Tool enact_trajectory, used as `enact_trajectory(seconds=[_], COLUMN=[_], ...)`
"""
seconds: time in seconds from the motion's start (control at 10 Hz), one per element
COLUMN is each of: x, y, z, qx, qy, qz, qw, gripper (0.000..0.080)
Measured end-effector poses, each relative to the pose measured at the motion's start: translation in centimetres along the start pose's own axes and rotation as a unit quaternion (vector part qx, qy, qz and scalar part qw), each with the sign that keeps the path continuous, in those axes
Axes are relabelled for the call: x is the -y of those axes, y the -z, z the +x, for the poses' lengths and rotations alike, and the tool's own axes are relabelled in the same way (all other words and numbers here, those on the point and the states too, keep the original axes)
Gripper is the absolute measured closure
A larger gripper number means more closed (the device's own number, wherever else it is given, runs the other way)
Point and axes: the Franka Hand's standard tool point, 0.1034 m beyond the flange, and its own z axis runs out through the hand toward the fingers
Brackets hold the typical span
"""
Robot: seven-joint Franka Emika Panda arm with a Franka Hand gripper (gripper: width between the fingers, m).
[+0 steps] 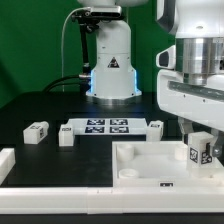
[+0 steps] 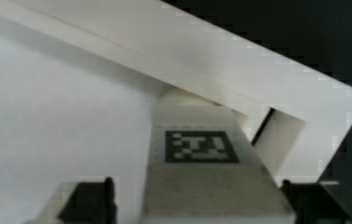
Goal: Assemble one leg
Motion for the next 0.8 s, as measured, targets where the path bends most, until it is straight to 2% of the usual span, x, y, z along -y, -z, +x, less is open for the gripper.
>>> enact_trajectory(seconds=[0.1,0.2,0.3,0.5,0.8], x=[0.00,0.01,-0.01,-0.07,-0.08], y=[0.01,0.05,0.05,0.06,0.03], z=[0.03,0.11,0.25,0.61,0.62], qx=[-0.001,-0.001,-0.002,-0.002,-0.002], qy=[0.018,0.079,0.134,0.270,0.393], qz=[0.000,0.000,0.000,0.001,0.000], qw=[1.000,0.997,0.991,0.963,0.919], gripper=[0.0274,0.0177,0.0158,0.0151,0.0150])
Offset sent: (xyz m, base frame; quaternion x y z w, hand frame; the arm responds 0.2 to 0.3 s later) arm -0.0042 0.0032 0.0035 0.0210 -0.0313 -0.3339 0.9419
